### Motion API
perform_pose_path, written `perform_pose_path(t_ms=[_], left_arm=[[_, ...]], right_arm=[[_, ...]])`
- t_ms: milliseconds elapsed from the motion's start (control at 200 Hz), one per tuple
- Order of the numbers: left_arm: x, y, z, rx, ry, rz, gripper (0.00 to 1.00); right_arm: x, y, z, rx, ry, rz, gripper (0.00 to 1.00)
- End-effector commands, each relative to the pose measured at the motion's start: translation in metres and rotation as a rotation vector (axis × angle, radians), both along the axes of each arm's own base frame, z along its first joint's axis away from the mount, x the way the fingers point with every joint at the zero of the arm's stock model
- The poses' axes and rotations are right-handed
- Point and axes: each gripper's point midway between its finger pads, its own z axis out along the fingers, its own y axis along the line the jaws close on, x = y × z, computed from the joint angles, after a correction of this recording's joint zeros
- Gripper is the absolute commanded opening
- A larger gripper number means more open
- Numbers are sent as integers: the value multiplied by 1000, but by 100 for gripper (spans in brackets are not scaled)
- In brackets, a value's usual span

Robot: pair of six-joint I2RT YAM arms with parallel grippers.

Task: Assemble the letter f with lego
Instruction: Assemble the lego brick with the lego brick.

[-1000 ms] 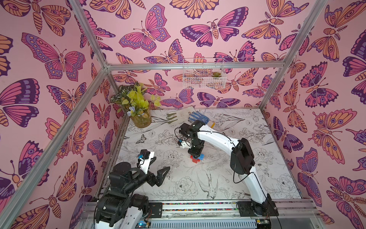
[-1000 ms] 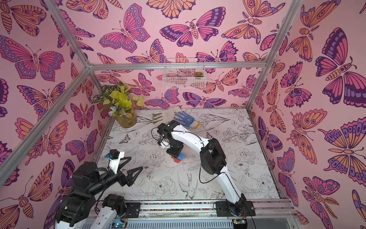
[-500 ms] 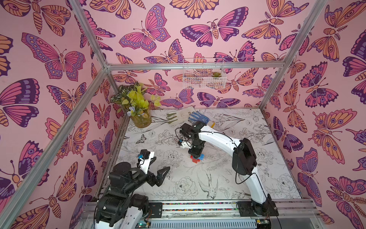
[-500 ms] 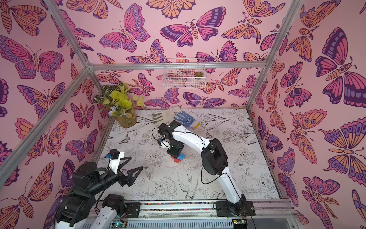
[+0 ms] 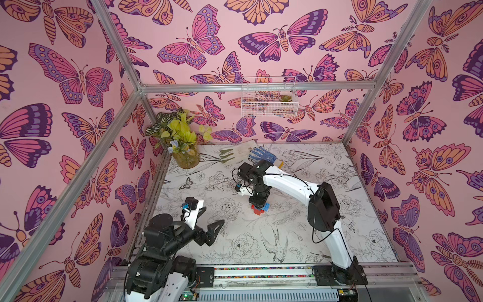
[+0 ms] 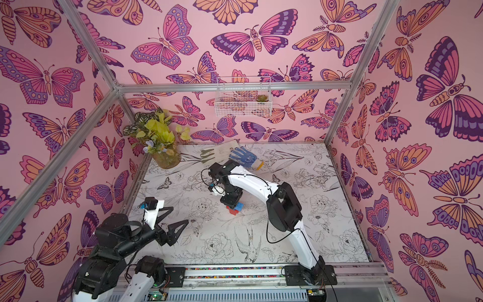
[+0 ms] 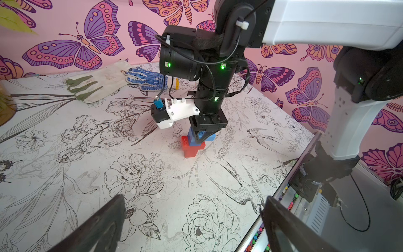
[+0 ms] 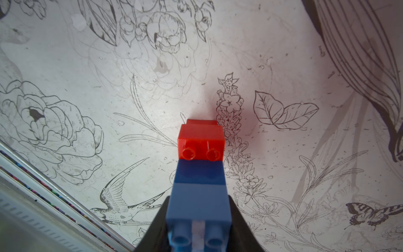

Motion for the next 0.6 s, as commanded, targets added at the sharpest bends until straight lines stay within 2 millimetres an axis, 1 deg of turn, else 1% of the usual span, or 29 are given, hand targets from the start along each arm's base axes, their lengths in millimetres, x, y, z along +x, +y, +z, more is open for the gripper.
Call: perform_pose_path(t_ms=[0,195,596], left_arm=[[0,-2,-1,-1,-7,-9,99],[0,-2,-1,-2,-6,-10,99],[0,-2,-1,-2,-7,-9,99]], right_arm=[[-3,6,-8,30,19,-7,20],[-3,7,-4,53,8,-10,21],[-1,7,10,81,-26,-16,25]])
